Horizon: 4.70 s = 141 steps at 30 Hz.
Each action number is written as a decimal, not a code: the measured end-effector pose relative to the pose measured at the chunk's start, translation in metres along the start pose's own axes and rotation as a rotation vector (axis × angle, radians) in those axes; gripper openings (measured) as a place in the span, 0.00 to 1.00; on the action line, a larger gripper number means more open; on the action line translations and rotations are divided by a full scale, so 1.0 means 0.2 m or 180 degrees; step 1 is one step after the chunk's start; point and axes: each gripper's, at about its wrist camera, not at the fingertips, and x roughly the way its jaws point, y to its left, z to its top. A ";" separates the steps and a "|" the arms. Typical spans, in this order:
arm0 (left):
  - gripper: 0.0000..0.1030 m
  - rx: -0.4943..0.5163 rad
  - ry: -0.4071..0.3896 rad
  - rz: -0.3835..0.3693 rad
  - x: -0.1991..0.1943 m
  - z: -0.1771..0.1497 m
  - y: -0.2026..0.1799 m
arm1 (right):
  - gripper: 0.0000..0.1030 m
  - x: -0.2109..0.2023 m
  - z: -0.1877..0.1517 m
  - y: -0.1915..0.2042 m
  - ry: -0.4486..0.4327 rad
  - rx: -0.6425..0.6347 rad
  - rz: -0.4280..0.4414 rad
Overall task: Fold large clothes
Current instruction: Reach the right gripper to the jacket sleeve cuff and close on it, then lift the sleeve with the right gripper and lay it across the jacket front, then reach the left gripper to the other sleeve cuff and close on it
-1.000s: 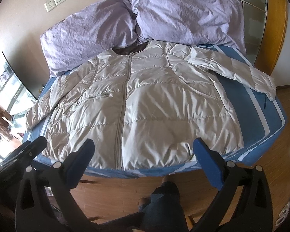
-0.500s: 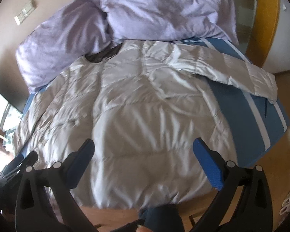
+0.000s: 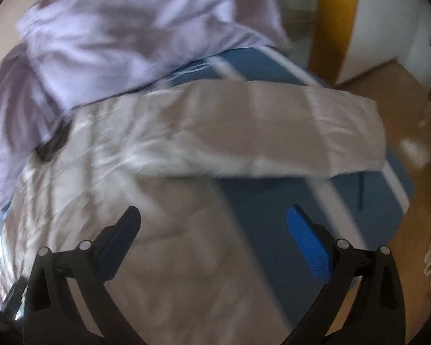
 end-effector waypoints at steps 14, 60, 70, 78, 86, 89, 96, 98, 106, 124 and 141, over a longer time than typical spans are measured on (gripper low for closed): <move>0.99 0.0042 0.0024 0.0208 0.17 0.04 -0.03 | 0.93 0.27 0.34 -0.87 0.0058 0.1136 -0.0792; 0.99 0.0002 -0.0069 0.0076 0.19 0.00 0.00 | 0.21 0.04 0.57 0.18 -0.0295 -0.0102 0.0718; 0.99 -0.0137 -0.0143 0.0079 0.08 -0.04 0.10 | 0.20 0.16 0.38 0.96 0.0269 -0.0834 0.1350; 0.99 -0.0309 -0.0209 0.0161 0.01 -0.08 0.23 | 0.20 0.22 0.10 1.40 0.0676 -0.1313 0.1529; 0.99 -0.0393 -0.0182 0.0224 0.02 -0.11 0.30 | 0.23 0.32 -0.04 1.55 0.0834 -0.1447 0.1417; 0.99 -0.0374 -0.0183 0.0227 0.03 -0.11 0.30 | 0.34 0.32 -0.07 1.57 0.0845 -0.1511 0.1402; 0.99 -0.0362 -0.0191 0.0217 0.03 -0.12 0.30 | 0.50 0.22 -0.04 1.56 0.0749 -0.1491 0.1534; 0.99 -0.0363 -0.0194 0.0216 0.02 -0.12 0.30 | 0.51 0.20 -0.01 1.54 0.0715 -0.1443 0.1559; 0.99 -0.0353 -0.0191 0.0208 0.02 -0.13 0.31 | 0.55 0.20 0.10 1.45 0.0509 -0.1232 0.1339; 0.99 -0.0402 -0.0225 0.0221 -0.02 -0.12 0.35 | 0.79 0.31 -0.13 1.57 0.0457 -0.1558 0.0904; 0.99 -0.0689 -0.0296 0.0366 -0.06 -0.09 0.53 | 0.97 0.41 -0.24 1.62 0.0186 -0.1788 0.0564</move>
